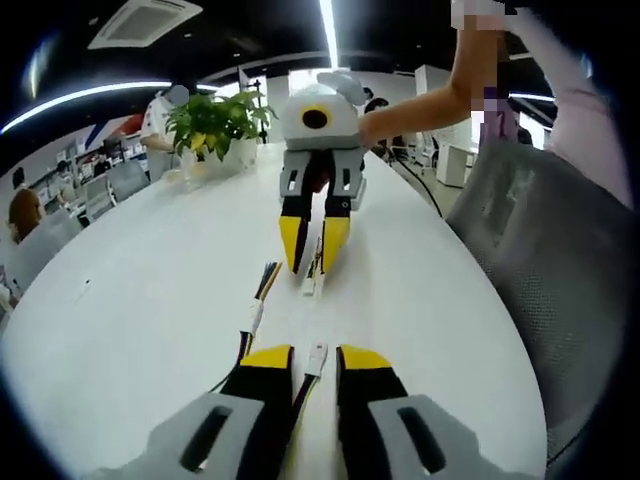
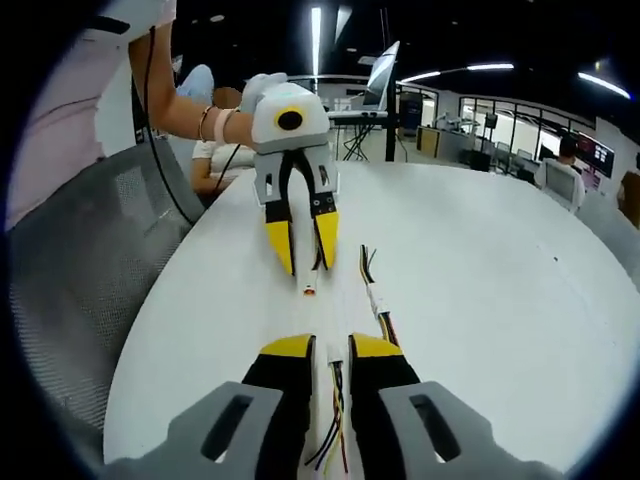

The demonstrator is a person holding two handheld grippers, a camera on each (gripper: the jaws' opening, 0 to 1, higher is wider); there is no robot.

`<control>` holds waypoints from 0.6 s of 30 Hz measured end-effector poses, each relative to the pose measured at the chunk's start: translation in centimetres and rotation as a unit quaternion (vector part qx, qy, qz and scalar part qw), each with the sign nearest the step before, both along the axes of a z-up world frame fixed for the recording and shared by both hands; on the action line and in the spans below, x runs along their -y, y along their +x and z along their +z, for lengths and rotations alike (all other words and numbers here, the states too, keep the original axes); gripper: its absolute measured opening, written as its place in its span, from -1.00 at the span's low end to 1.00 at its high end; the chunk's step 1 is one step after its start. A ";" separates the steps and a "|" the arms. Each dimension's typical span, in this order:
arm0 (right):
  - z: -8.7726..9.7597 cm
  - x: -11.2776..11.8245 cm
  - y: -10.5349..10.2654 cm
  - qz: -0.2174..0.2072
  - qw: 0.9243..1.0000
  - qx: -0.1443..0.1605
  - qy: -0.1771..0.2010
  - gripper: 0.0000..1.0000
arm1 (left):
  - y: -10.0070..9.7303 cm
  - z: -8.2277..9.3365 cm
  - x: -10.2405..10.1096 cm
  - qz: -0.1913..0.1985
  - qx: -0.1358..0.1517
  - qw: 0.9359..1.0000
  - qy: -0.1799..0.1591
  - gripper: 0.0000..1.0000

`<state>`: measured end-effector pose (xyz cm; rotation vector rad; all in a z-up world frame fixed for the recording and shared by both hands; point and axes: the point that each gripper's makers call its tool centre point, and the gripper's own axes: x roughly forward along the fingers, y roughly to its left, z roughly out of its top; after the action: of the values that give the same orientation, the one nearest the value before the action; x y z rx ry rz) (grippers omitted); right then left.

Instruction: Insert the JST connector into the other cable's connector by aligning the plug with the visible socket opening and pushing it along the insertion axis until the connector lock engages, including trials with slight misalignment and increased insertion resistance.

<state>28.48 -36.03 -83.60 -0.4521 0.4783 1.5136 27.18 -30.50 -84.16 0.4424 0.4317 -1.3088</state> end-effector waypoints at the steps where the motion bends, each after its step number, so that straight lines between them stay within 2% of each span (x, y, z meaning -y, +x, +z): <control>1: -0.1 0.0 0.0 0.000 1.000 0.000 -0.001 -0.79 | 0.0 0.0 0.0 0.000 0.000 1.000 0.000 -0.79; 4: -0.8 0.2 0.2 -0.002 1.000 0.008 -0.012 -0.80 | -0.3 -0.3 0.0 0.001 -0.001 1.000 -0.001 -0.80; 18: -1.9 0.3 0.4 0.001 0.999 0.020 -0.031 -0.83 | -0.6 -0.1 0.3 0.012 0.002 1.000 -0.005 -0.85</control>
<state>28.85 -36.35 -85.52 -0.5312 0.4947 1.4927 26.62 -30.75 -84.27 0.4303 0.4257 -1.2861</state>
